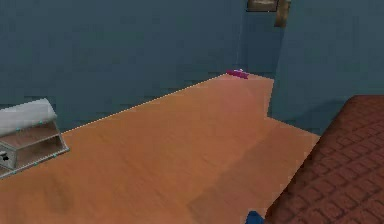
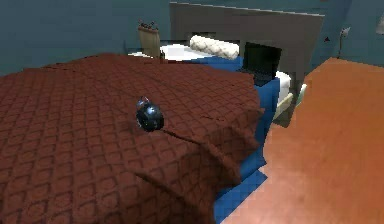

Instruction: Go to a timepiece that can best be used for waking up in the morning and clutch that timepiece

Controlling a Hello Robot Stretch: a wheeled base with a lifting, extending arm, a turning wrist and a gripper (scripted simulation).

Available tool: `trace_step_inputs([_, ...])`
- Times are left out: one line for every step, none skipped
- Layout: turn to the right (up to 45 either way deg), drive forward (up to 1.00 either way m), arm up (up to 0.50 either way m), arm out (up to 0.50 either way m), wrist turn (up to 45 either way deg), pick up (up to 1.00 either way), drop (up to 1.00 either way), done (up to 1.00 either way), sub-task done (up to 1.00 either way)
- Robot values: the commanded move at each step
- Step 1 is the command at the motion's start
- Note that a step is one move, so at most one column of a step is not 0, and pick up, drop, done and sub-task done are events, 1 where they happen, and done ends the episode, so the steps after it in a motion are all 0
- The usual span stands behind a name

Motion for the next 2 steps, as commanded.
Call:
trace_step_inputs([-9.0, 0.00, 0.00, 0.00, 0.0, 0.00, 0.00, 0.00, 0.00])
trace_step_inputs([45.0, 0.00, 0.00, 0.00, 0.0, 0.00, 0.00, 0.00, 0.00])
